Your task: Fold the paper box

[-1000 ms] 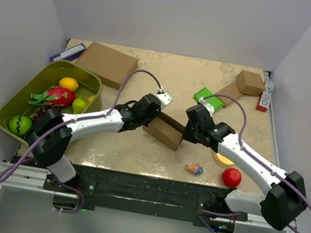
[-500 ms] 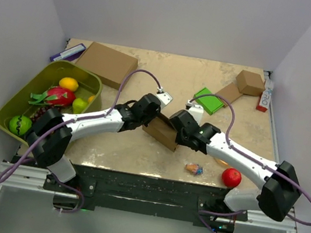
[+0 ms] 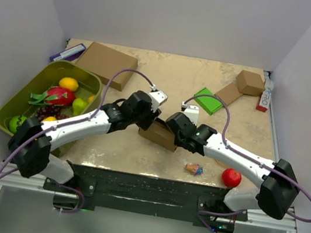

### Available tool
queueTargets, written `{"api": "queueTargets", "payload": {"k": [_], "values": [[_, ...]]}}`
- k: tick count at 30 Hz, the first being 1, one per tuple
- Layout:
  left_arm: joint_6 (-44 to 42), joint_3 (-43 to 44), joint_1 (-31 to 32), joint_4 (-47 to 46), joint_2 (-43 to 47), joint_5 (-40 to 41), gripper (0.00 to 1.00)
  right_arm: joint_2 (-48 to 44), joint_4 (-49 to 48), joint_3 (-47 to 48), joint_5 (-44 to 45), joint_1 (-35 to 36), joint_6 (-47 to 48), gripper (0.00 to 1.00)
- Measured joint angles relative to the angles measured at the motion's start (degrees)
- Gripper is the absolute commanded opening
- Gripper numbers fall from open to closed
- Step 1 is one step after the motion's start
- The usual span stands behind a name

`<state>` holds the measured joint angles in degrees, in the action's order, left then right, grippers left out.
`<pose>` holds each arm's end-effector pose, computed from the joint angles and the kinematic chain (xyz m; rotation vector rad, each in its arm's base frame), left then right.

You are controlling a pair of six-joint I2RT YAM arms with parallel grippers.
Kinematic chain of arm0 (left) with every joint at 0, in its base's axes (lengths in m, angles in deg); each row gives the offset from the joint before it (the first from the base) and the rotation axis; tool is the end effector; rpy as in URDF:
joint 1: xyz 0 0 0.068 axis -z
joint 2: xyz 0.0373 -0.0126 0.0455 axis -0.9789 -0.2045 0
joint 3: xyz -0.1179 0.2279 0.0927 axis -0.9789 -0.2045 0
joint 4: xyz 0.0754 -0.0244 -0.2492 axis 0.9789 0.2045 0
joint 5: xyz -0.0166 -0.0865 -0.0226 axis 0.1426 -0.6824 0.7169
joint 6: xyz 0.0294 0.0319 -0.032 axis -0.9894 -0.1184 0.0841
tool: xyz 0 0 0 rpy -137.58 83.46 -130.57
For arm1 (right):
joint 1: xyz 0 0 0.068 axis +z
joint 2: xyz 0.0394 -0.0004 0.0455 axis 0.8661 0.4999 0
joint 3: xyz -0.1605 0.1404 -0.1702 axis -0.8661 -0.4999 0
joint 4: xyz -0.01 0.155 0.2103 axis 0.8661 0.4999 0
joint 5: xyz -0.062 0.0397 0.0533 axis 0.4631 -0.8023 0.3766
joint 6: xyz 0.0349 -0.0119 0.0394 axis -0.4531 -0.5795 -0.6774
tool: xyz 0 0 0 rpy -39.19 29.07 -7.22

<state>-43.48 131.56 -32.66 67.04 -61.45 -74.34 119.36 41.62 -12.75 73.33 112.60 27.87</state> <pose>0.2232 -0.2197 0.2553 0.7212 2.1787 -0.2859 0.1781 0.2034 0.2430 -0.0102 2.4332 0.0231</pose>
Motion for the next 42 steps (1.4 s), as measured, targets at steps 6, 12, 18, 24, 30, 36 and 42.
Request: {"api": "queueTargets", "payload": {"k": [6,12,18,24,30,36,42], "values": [[2.2,-3.3,-0.9,0.1,7.6,-4.6,0.61,-0.1,-1.1,-0.3,-1.1,0.0,3.1,0.00],[4.4,-5.8,-4.3,0.0,9.0,-7.6,0.73,-0.1,-4.2,-0.6,-3.1,0.1,4.7,0.00],[8.0,-9.9,-5.4,-0.6,10.3,-8.6,0.79,-0.1,-6.0,-0.7,-4.1,0.3,5.7,0.00],[10.5,-11.6,-5.7,-0.7,12.0,-7.2,0.79,0.0,-6.4,-0.7,-4.4,0.3,6.4,0.00],[12.5,-13.4,-6.5,-1.2,12.4,-7.3,0.58,0.3,-7.0,-0.7,-4.4,0.3,6.8,0.00],[14.2,-15.6,-6.9,-3.0,12.4,-7.6,0.40,0.3,-7.1,-0.7,-4.5,0.3,7.0,0.00],[14.6,-15.7,-7.3,-3.6,12.4,-7.4,0.29,0.3,-6.6,-0.6,-4.5,0.3,7.3,0.04]]}}
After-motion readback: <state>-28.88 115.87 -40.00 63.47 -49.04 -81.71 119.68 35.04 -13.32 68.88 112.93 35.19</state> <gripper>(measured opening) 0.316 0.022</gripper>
